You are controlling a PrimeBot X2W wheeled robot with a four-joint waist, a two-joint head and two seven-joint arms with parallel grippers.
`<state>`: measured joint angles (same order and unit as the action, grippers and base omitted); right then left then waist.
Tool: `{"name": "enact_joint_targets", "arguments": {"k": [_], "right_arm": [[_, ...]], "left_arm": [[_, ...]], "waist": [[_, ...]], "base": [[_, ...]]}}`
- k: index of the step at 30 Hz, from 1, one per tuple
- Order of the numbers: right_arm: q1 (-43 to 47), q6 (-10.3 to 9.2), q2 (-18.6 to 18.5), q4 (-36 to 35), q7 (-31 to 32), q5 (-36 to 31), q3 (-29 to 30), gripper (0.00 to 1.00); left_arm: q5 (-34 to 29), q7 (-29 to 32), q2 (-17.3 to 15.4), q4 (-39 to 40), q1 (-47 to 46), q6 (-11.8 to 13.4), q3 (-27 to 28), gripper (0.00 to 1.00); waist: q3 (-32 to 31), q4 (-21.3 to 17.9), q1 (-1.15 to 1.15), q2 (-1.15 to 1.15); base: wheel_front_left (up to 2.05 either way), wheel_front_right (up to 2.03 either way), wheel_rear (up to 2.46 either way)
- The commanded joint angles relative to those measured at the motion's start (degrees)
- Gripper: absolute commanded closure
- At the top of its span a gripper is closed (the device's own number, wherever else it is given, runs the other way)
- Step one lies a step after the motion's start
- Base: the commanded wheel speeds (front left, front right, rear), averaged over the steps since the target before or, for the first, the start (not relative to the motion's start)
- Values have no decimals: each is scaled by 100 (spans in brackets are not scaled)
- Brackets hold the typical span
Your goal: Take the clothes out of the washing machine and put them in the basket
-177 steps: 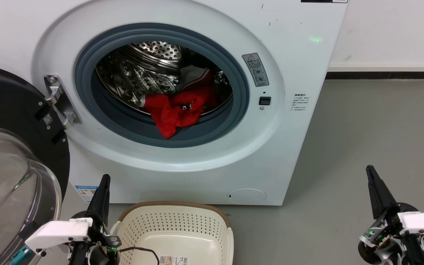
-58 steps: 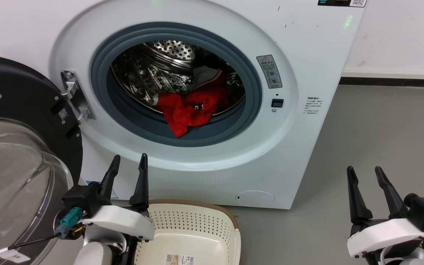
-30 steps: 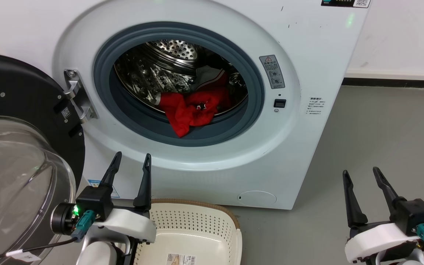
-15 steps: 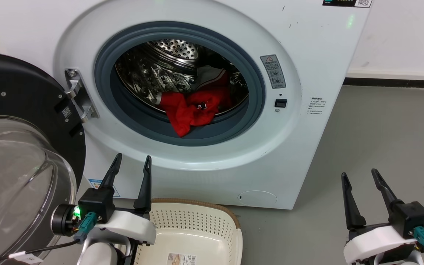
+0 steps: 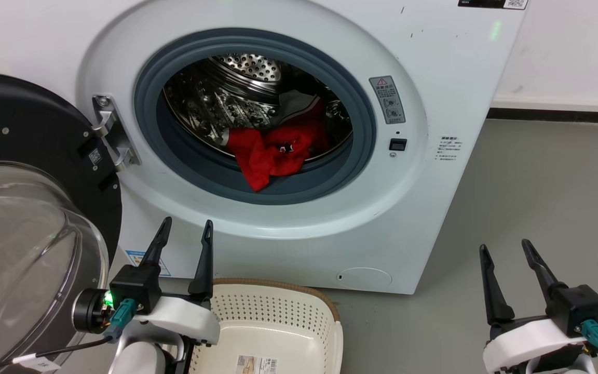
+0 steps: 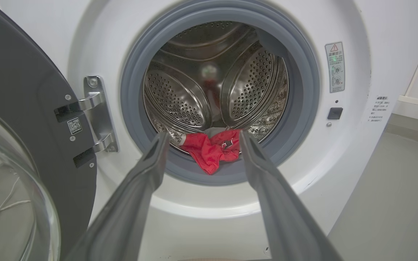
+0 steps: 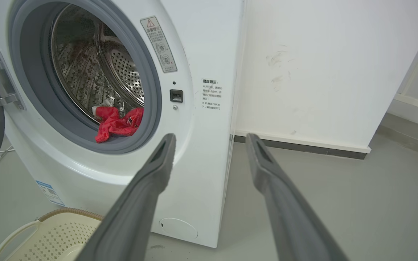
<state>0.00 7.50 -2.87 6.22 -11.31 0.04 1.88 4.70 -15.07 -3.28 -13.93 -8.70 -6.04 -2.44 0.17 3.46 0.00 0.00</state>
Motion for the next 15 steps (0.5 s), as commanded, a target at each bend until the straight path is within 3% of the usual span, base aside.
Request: {"name": "enact_joint_targets", "arguments": {"k": [1, 8, 15], "right_arm": [[0, -2, -1, -8, -6, 32, -11, 0], [-116, -2, -1, -80, 21, 51, -103, 0], [-371, -2, -1, -255, 49, -17, -238, 0]], "left_arm": [[-39, -16, 5, 2, -67, -19, 16, 0], [8, -16, 18, -48, -306, -34, 46, 0], [-39, -15, -45, -256, -1129, -62, 94, 0]], "waist": [[8, -1, 0, 0], [198, -83, 0, 0], [800, -334, 0, 0]], "base": [[0, 0, 0], [0, 0, 0], [0, 0, 0]]}}
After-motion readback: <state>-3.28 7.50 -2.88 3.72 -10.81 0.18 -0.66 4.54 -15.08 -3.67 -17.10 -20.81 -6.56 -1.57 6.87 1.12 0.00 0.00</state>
